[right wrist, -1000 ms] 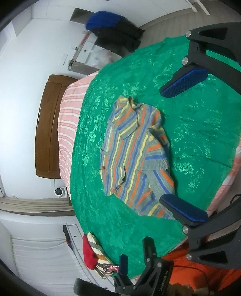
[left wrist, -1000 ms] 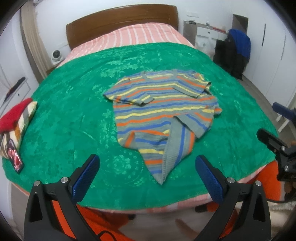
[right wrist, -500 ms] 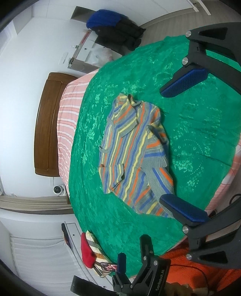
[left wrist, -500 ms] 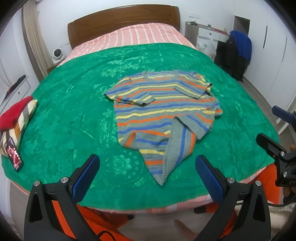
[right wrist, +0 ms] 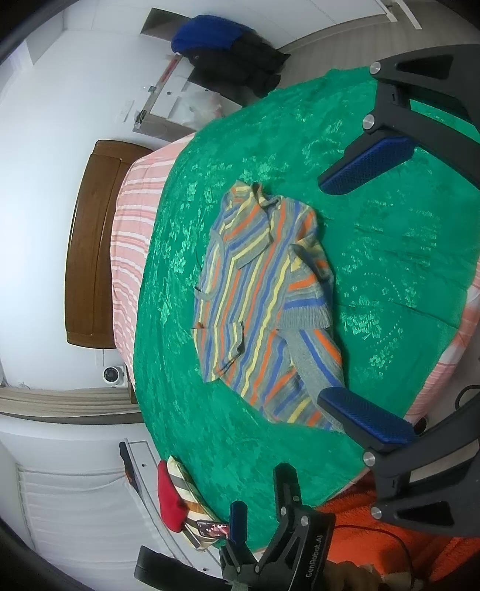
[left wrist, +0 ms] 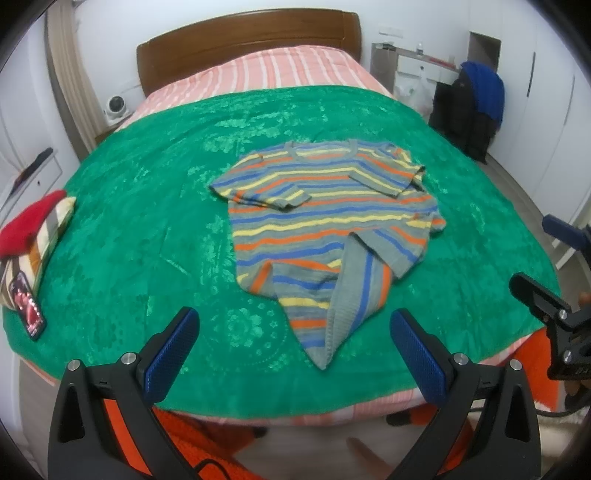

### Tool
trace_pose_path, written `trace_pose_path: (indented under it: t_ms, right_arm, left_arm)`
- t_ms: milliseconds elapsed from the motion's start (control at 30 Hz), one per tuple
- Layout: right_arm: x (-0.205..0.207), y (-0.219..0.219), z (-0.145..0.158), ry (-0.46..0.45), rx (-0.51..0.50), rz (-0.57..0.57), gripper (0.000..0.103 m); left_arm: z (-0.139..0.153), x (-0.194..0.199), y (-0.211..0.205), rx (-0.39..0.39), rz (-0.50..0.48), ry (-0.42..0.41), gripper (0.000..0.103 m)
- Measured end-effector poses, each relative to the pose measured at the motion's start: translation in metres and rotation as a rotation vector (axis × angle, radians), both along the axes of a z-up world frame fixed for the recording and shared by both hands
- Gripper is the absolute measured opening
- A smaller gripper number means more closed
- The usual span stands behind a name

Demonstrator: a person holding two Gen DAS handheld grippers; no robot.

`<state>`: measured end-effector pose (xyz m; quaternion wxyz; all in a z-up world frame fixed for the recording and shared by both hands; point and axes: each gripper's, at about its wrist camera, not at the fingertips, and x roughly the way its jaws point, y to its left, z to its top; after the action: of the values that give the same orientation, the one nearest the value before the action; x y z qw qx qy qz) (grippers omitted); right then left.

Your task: Fold small clothes

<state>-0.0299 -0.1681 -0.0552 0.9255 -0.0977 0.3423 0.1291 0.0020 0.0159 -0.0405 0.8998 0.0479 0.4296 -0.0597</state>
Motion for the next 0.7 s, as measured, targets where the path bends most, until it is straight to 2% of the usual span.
trace_pose_path:
  t_ms: [700]
  right_arm:
    - [0.0031, 0.0066, -0.0063, 0.034, -0.002, 0.024, 0.103]
  left_arm:
    - [-0.0037, 0.0053, 0.0025, -0.004, 0.006, 0.019, 0.103]
